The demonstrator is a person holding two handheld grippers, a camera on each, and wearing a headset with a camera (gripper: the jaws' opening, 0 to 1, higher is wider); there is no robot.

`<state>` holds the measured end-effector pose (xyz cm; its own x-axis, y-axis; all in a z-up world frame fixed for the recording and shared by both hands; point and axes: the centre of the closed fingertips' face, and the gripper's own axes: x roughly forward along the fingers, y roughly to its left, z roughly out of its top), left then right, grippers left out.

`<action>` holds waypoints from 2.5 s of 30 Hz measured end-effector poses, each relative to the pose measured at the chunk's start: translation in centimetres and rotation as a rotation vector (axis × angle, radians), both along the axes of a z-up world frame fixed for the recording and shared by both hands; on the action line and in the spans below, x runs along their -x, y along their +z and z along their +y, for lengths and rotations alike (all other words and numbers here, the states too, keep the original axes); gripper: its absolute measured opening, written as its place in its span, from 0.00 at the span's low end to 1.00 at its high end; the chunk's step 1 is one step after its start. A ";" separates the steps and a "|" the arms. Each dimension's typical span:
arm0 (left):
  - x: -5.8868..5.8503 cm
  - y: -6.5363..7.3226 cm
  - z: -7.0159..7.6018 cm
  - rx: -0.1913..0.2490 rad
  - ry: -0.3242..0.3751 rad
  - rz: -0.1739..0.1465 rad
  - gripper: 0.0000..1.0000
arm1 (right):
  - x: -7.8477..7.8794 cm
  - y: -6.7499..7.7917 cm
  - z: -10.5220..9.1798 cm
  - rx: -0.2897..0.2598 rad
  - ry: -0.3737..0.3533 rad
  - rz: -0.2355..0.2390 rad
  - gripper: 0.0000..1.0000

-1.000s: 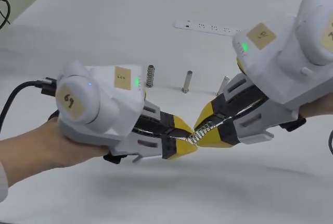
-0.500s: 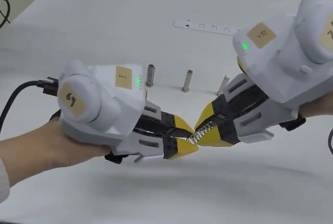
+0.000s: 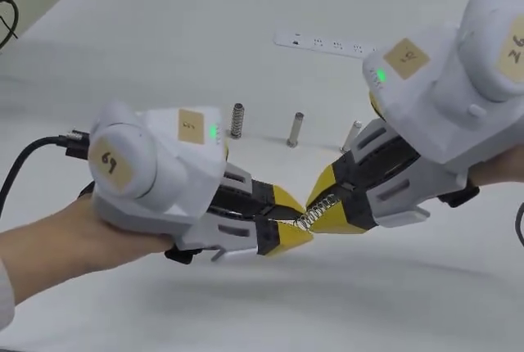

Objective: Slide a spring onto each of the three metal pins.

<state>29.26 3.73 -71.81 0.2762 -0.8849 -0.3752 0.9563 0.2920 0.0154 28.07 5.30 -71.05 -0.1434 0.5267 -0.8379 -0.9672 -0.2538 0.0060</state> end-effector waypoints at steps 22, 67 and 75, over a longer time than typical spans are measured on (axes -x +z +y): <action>-1.2 -0.8 2.1 0.019 0.130 0.052 0.26 | -0.5 -0.4 -0.3 0.005 -0.003 -0.011 0.08; -3.4 -1.7 9.9 0.036 0.491 0.111 0.88 | -2.8 -0.6 -0.8 0.054 0.033 -0.043 0.08; -3.7 -2.1 10.5 0.033 0.520 0.130 0.98 | -5.4 -0.3 -0.9 0.098 0.042 -0.083 0.08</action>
